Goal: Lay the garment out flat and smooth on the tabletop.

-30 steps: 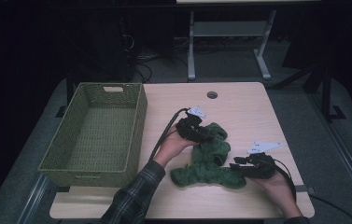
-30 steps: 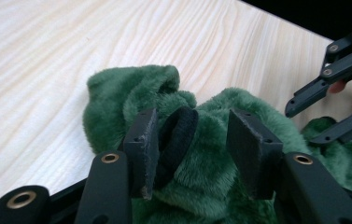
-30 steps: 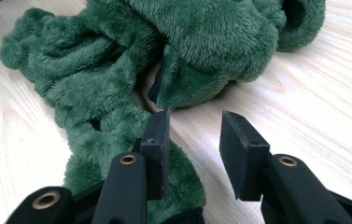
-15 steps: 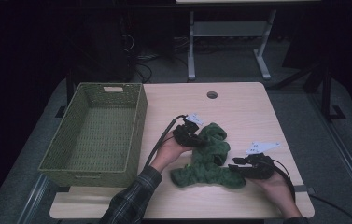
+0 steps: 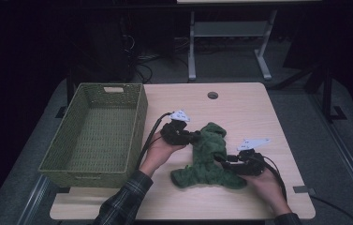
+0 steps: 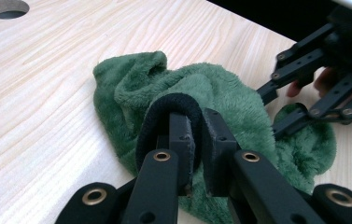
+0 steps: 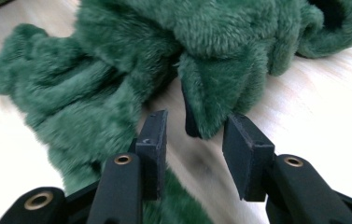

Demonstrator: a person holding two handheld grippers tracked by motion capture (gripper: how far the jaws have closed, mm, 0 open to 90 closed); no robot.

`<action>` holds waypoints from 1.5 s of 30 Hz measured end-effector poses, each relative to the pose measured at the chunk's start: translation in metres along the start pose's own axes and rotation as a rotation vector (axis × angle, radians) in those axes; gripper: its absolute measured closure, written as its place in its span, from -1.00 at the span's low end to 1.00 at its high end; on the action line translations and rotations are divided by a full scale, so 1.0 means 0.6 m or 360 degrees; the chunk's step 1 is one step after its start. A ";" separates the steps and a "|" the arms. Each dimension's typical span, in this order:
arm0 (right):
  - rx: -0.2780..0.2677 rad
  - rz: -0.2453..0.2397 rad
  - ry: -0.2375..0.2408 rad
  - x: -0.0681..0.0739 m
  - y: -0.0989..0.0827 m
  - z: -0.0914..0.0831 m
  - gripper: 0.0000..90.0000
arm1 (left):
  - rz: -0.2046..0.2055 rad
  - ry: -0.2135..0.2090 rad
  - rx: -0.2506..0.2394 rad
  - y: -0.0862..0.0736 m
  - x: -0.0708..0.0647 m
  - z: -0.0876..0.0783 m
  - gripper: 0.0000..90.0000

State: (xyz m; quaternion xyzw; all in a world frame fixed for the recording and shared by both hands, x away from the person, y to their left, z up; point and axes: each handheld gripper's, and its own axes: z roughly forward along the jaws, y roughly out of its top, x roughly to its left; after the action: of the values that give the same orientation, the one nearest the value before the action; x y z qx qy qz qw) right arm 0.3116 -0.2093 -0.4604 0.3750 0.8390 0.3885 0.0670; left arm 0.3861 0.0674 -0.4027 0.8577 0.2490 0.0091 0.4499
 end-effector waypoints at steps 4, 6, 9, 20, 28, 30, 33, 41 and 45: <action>0.0053 0.0009 -0.0045 -0.006 0.003 0.018 0.41 | -0.0014 0.0003 -0.0009 -0.002 0.001 -0.001 0.85; 0.0067 0.0006 -0.0057 -0.009 0.003 0.020 0.60 | -0.0011 0.0002 -0.0007 -0.001 0.001 -0.002 0.85; 0.0051 -0.0008 -0.0101 -0.013 0.004 0.013 0.79 | -0.0005 0.0006 -0.0015 0.000 0.000 -0.006 0.86; -0.0147 -0.0086 -0.0186 -0.038 0.046 -0.071 0.85 | -0.0025 -0.0004 -0.0057 -0.003 -0.015 -0.040 0.87; -0.0199 -0.0199 -0.0195 -0.013 0.075 -0.115 0.85 | -0.0053 0.0046 -0.0024 -0.018 -0.018 -0.046 0.88; -0.0146 -0.0194 -0.0182 -0.015 0.071 -0.102 0.85 | -0.0081 0.0064 0.0015 -0.029 -0.012 -0.035 0.88; -0.0056 -0.0148 -0.0139 -0.024 0.057 -0.073 0.85 | -0.0104 0.0089 0.0114 -0.047 -0.003 -0.014 0.88; 0.0086 -0.0032 -0.0024 -0.048 0.027 -0.017 0.84 | -0.0158 0.0119 0.0298 -0.084 0.019 0.026 0.88; 0.0140 -0.0033 -0.0017 -0.049 0.020 -0.004 0.83 | -0.0140 0.0132 0.0326 -0.088 0.016 0.035 0.87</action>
State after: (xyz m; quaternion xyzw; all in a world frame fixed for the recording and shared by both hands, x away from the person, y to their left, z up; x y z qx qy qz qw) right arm 0.3384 -0.2257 -0.4552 0.3709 0.8588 0.3484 0.0588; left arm 0.3774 0.0806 -0.4583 0.8862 0.3045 -0.0007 0.3491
